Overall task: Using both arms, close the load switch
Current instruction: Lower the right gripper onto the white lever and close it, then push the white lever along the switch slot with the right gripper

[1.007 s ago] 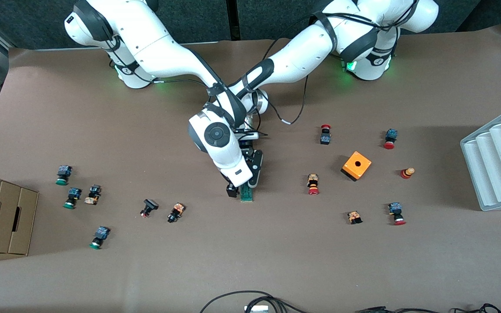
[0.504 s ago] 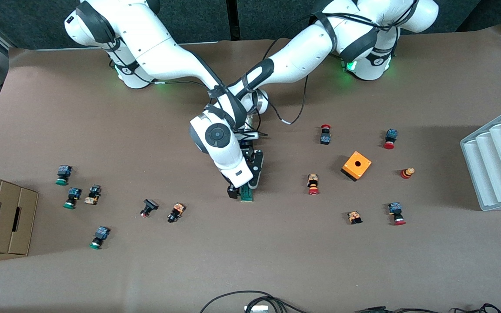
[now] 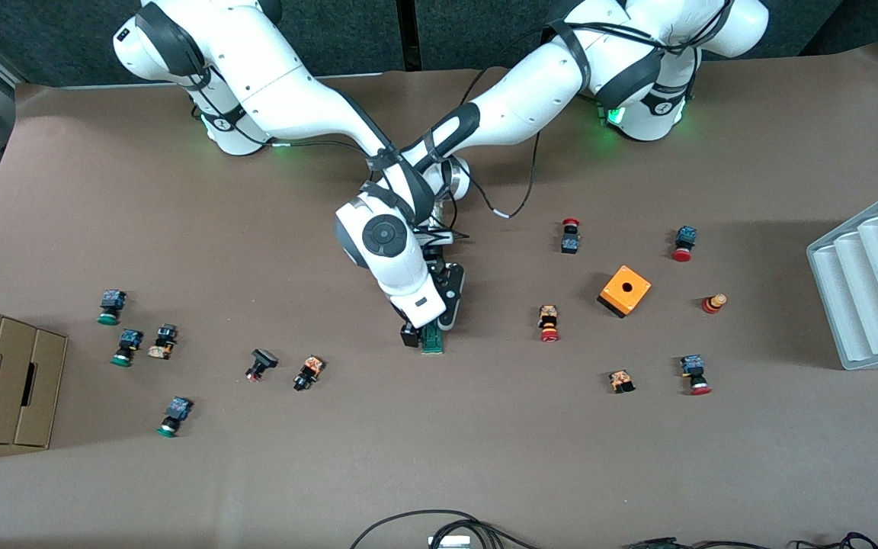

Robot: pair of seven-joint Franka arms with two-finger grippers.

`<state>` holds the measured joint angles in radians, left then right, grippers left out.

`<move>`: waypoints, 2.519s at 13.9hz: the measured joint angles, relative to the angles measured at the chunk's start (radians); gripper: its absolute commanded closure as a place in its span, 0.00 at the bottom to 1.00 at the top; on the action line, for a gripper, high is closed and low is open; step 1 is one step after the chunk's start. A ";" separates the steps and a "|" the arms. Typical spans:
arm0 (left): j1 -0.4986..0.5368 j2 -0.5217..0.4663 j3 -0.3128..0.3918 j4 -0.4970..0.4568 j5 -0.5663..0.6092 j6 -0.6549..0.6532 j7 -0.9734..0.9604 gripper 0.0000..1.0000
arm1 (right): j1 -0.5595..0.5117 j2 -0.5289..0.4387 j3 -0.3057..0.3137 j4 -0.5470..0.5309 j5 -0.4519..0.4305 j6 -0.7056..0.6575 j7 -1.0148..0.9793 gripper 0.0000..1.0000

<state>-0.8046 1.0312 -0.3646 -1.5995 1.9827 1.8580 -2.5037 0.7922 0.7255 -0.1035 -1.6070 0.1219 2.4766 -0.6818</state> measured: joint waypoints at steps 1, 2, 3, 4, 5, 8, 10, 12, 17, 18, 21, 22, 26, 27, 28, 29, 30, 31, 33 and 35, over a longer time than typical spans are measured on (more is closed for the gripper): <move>0.000 0.000 0.000 0.000 0.000 0.000 0.000 0.25 | 0.002 0.000 0.000 0.000 0.000 0.000 0.004 0.00; 0.000 0.000 0.000 0.000 0.000 0.000 0.000 0.25 | 0.003 0.001 0.000 0.000 0.000 0.000 0.007 0.00; 0.000 0.000 0.000 0.000 0.000 -0.001 0.000 0.25 | 0.004 0.001 0.000 0.000 0.000 0.000 0.008 0.00; 0.000 0.000 0.000 0.000 0.000 -0.001 0.000 0.25 | 0.004 0.001 0.000 0.000 0.000 0.001 0.008 0.00; 0.000 0.000 0.000 0.000 0.000 -0.001 0.000 0.25 | 0.004 0.002 0.000 0.000 0.000 0.004 0.008 0.00; 0.000 0.000 0.000 0.000 0.000 -0.001 0.000 0.25 | 0.004 0.006 0.000 0.001 0.000 0.021 0.009 0.03; 0.000 0.000 0.001 0.000 0.000 -0.002 0.000 0.25 | 0.004 0.010 -0.002 0.003 0.000 0.024 0.009 0.05; 0.000 0.000 0.001 0.000 0.000 -0.002 0.000 0.26 | 0.004 0.011 -0.006 0.005 0.000 0.024 0.010 0.11; 0.000 0.001 0.002 0.000 0.000 -0.003 -0.001 0.29 | 0.007 0.011 -0.007 0.006 0.000 0.025 0.009 0.21; 0.000 0.001 0.002 0.000 0.000 -0.003 -0.001 0.29 | 0.007 0.011 -0.006 0.006 0.000 0.025 0.009 0.26; -0.001 0.001 0.002 0.000 0.000 -0.003 -0.001 0.29 | 0.012 0.011 -0.005 0.006 0.000 0.026 0.008 0.29; -0.001 0.001 0.002 0.000 0.000 -0.003 -0.001 0.29 | 0.012 0.011 -0.005 0.006 0.000 0.025 0.008 0.30; -0.001 0.001 0.002 0.000 0.001 -0.003 -0.001 0.28 | 0.014 0.010 -0.004 0.006 0.000 0.023 0.008 0.36; -0.001 0.001 0.002 0.000 0.001 -0.003 -0.001 0.29 | 0.015 0.010 -0.005 0.006 0.000 0.023 0.008 0.37; -0.001 0.001 0.002 0.000 0.001 -0.003 -0.001 0.28 | 0.015 0.009 -0.004 0.006 0.000 0.022 0.008 0.37; -0.001 0.001 0.002 0.000 0.001 -0.003 -0.001 0.29 | 0.015 0.008 -0.005 0.006 0.000 0.022 0.008 0.37; -0.001 0.001 0.002 0.000 0.001 -0.004 -0.001 0.29 | 0.015 0.007 -0.005 0.006 0.000 0.022 0.008 0.37; -0.001 0.001 0.002 0.000 0.001 -0.004 -0.001 0.29 | 0.015 0.007 -0.006 0.006 0.000 0.022 0.008 0.37; -0.001 0.001 0.002 0.000 0.001 -0.004 -0.001 0.29 | 0.015 0.006 -0.006 0.006 0.000 0.022 0.008 0.37; -0.001 0.001 0.002 0.000 0.001 -0.004 -0.001 0.29 | 0.015 0.005 -0.006 0.006 0.000 0.022 0.008 0.37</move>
<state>-0.8054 1.0319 -0.3621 -1.5995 1.9834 1.8544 -2.5046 0.8073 0.7310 -0.1099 -1.6005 0.1220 2.4986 -0.6738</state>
